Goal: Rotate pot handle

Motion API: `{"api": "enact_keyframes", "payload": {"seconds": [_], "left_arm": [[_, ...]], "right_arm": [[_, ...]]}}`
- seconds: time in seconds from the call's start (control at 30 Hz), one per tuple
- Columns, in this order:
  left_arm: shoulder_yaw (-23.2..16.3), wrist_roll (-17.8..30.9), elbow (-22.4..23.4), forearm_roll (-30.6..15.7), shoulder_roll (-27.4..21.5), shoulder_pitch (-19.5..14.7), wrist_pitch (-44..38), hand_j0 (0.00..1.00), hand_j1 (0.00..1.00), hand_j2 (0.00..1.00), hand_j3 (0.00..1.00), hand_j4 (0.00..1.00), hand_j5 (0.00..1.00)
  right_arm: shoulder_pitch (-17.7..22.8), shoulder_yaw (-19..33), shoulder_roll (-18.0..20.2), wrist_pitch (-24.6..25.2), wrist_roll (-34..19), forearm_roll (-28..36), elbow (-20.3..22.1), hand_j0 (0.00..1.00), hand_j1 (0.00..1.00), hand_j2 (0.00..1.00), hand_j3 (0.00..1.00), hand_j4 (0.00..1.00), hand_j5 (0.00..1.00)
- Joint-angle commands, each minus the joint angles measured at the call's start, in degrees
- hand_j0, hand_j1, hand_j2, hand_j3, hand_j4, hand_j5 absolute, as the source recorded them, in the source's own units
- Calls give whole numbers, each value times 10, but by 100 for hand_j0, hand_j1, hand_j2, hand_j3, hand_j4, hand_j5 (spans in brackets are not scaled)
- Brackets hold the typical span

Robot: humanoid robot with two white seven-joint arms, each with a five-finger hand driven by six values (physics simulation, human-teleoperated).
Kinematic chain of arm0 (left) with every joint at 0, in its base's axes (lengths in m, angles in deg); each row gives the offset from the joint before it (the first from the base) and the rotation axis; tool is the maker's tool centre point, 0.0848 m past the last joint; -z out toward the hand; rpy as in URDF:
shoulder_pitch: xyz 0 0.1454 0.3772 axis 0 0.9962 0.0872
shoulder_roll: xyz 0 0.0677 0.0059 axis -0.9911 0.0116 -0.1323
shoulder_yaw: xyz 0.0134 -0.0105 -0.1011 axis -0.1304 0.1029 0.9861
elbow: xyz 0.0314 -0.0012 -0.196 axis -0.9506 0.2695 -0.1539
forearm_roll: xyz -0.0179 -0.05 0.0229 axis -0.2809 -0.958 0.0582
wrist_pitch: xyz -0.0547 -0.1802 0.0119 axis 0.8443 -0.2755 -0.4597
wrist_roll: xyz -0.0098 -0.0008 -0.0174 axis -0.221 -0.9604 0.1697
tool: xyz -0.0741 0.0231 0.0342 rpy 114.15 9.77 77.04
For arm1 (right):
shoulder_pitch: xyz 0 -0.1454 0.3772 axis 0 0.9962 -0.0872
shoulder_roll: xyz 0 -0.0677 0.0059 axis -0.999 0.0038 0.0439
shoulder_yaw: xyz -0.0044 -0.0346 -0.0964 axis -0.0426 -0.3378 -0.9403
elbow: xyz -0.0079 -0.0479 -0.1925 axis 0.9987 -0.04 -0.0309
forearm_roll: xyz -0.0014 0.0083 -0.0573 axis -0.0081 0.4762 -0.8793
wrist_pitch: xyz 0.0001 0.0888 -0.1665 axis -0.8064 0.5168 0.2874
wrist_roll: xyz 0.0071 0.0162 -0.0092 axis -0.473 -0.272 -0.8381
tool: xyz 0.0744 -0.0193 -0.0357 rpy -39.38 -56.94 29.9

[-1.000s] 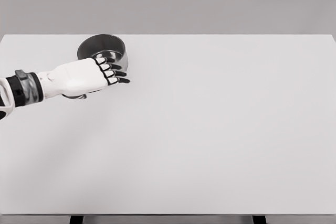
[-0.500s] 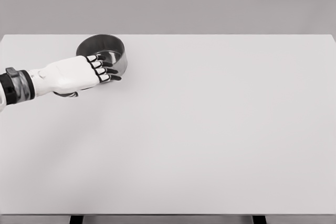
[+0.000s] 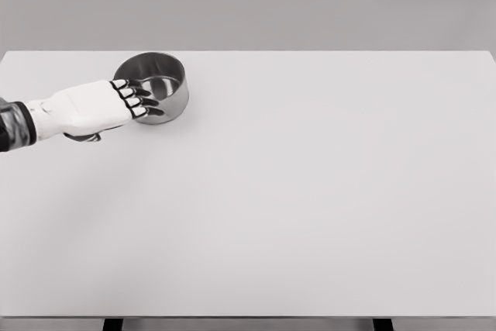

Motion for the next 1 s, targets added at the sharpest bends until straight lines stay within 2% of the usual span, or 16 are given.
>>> {"api": "enact_keyframes", "payload": {"seconds": [0.0,0.37,0.43,0.53,0.6,0.63,0.77,0.8,0.9,0.97], "left_arm": [[5,0,3,-2,-2,0,-1,100,100,100,100,100,100],[18,0,6,-8,-8,3,-1,100,100,100,100,100,100],[17,0,-12,-49,-9,6,-1,100,100,100,100,100,100],[19,0,-32,-54,-9,11,-1,100,100,100,100,100,100],[19,0,-41,-83,-10,11,-1,100,100,100,100,100,100],[20,0,-46,-104,-12,11,-1,100,100,100,100,100,100],[24,0,-61,-288,-25,4,-1,100,100,100,100,100,100],[25,0,-61,-355,-32,3,-1,100,100,100,100,100,100],[22,0,-61,-432,-37,11,-1,100,100,100,100,100,100],[13,0,-61,-506,-42,39,-1,100,100,100,100,100,100]], "right_arm": [[0,0,0,0,0,0,0,100,100,100,100,100,100],[0,0,0,0,0,0,0,100,100,100,100,100,100],[0,0,0,0,0,0,0,100,100,100,100,100,100],[0,0,0,0,0,0,0,100,100,100,100,100,100],[0,0,0,0,0,0,-1,100,100,100,100,100,100],[0,0,0,0,0,0,0,100,100,100,100,100,100],[0,0,0,0,0,0,0,100,100,100,100,100,100],[0,0,0,0,0,0,0,100,100,100,100,100,100],[0,0,0,0,0,0,0,100,100,100,100,100,100],[0,0,0,0,0,0,-1,100,100,100,100,100,100]]}}
